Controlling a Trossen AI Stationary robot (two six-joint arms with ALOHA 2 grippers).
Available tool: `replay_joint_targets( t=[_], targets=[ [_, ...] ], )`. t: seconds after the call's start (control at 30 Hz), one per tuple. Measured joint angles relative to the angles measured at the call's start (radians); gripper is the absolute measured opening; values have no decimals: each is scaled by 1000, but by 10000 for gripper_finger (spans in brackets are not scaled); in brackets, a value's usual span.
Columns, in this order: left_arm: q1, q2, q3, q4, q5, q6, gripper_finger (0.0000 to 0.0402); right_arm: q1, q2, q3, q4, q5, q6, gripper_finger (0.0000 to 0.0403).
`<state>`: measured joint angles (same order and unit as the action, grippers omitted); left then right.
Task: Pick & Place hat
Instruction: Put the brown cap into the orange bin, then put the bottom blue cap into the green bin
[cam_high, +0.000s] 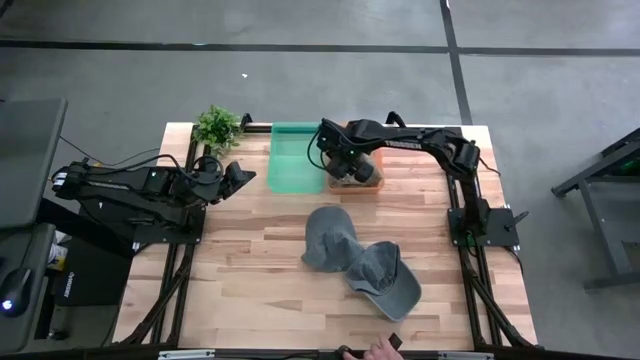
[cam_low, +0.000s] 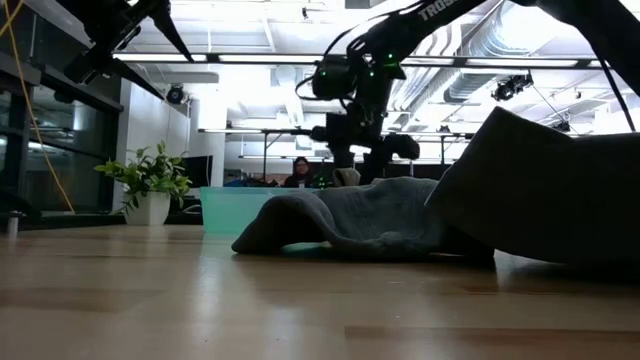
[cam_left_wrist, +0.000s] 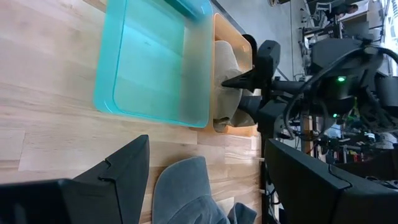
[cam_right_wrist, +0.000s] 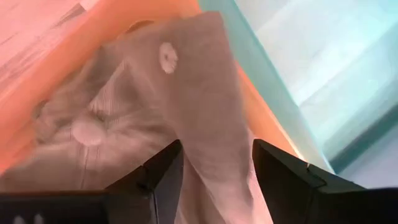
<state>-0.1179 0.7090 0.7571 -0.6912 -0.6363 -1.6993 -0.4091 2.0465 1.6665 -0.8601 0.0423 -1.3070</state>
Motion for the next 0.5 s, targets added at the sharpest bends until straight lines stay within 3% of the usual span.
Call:
replay_joint_targets(
  t=[0.5],
  targets=[
    [0, 0, 0, 0, -2, 2, 275, 18, -108, 1, -12, 62, 11, 186]
  ],
)
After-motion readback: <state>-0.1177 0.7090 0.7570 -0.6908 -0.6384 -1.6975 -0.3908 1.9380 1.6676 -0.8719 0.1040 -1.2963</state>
